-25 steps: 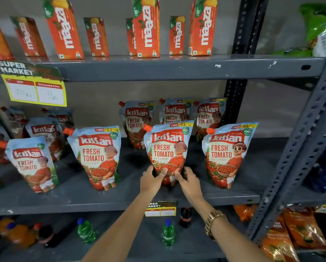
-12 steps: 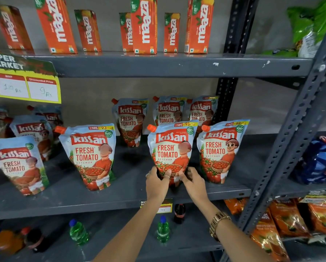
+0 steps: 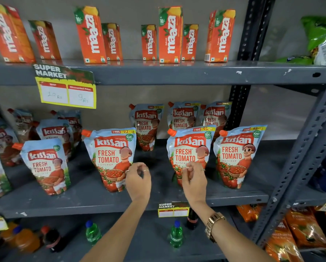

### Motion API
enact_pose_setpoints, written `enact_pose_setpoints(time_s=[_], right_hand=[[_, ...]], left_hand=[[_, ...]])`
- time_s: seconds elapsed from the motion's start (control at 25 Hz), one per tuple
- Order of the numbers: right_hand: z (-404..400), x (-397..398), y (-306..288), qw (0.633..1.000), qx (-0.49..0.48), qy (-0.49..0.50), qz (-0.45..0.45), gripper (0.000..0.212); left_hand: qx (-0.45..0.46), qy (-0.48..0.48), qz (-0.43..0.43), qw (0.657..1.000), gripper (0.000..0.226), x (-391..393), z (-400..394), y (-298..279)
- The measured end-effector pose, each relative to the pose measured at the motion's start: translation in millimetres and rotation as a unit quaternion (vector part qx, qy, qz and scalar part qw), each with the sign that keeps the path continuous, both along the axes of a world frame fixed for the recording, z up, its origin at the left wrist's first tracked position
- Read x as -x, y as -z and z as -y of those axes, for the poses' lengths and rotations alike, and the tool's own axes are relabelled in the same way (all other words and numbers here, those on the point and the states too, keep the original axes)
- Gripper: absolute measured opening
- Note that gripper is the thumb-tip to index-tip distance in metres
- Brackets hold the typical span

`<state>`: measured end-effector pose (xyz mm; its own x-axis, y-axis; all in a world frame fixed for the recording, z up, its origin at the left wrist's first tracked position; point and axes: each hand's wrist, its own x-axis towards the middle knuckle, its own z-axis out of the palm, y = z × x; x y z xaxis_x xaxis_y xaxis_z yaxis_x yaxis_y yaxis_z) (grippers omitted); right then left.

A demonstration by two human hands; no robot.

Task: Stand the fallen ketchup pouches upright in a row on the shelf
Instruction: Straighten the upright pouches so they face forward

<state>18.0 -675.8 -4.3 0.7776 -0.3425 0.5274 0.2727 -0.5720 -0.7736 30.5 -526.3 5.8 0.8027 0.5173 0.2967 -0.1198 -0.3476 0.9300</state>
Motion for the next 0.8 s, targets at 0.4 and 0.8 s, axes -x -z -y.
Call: enact_pose_setpoints(time_s=[0.4,0.8], right_hand=[[-99.6,-22.8,-2.9,0.981,0.036,-0.159,-0.107,0.019],[-156.2,-32.9,6.9,0.926,0.036,-0.21,-0.312,0.035]], left_hand=[[-0.061,-0.038,-0.011,0.997,0.019,-3.2,-105.6,-12.3],[0.048,0.156,-0.106,0.981,0.063,7.7,-146.4,2.4]])
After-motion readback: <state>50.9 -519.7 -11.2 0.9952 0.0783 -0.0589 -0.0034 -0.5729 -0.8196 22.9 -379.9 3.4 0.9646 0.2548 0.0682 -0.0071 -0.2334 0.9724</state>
